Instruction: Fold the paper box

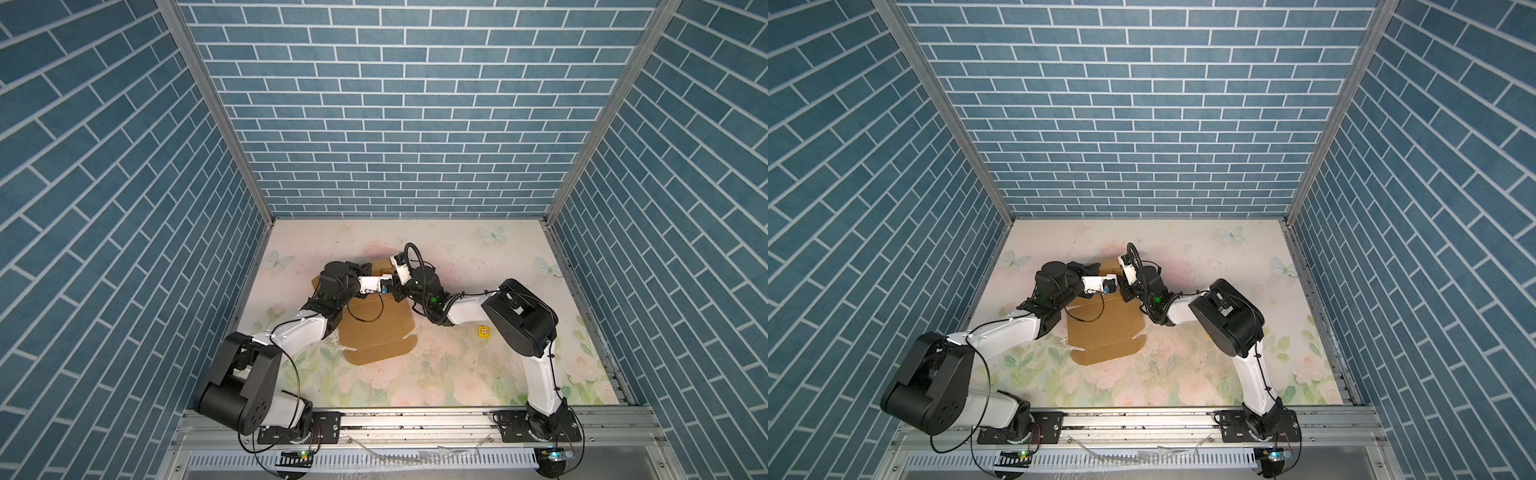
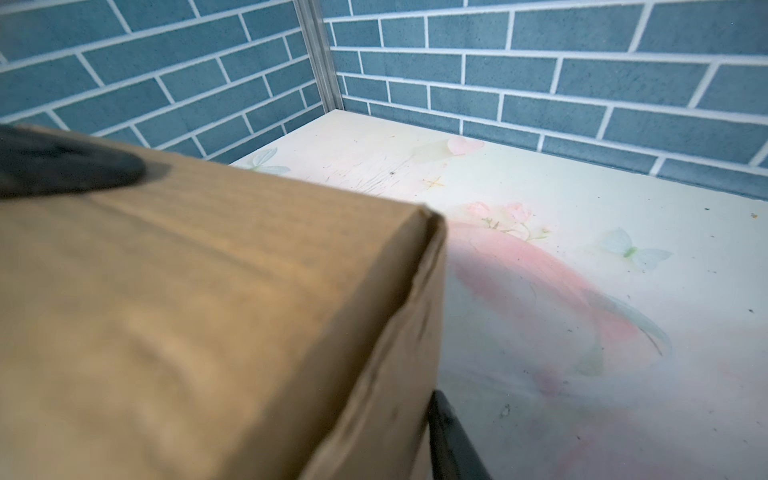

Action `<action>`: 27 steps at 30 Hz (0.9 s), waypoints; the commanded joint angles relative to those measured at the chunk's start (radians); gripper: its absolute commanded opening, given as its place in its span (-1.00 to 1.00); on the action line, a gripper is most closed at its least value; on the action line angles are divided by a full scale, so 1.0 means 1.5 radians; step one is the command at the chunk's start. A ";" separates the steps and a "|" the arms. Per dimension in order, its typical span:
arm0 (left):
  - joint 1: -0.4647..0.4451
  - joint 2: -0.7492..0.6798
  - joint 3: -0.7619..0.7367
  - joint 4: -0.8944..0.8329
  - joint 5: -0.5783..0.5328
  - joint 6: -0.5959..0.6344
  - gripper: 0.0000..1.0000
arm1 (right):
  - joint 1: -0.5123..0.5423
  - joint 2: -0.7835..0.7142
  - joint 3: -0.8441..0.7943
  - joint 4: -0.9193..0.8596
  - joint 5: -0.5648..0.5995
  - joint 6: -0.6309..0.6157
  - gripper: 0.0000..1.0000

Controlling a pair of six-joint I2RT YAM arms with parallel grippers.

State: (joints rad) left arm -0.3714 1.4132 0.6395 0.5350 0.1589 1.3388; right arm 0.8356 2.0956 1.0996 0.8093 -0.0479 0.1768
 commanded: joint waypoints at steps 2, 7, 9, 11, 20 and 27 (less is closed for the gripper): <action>-0.013 0.007 -0.014 -0.063 0.047 -0.002 -1.00 | 0.009 0.029 0.036 0.058 0.033 -0.005 -0.36; -0.015 0.007 -0.011 -0.066 0.046 -0.009 -1.00 | 0.008 0.051 0.064 0.053 0.044 -0.012 -0.52; -0.018 0.006 -0.011 -0.067 0.044 -0.011 -0.98 | 0.008 0.055 0.072 0.046 0.049 -0.021 -0.67; -0.022 0.002 -0.004 -0.078 0.039 -0.011 -0.73 | 0.007 0.054 0.077 0.037 0.053 -0.033 -0.79; -0.033 -0.069 0.273 -0.675 0.016 -0.127 0.99 | -0.067 0.006 0.060 0.008 -0.021 -0.039 -0.93; -0.033 -0.164 0.385 -0.956 0.071 -0.296 0.99 | -0.126 -0.047 0.025 -0.013 -0.135 -0.045 -0.97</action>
State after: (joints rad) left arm -0.4194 1.1732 1.1584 -0.6014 0.2157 1.0859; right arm 0.6559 2.0876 1.1526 0.7914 -0.1387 0.1246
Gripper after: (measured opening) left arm 0.995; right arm 0.069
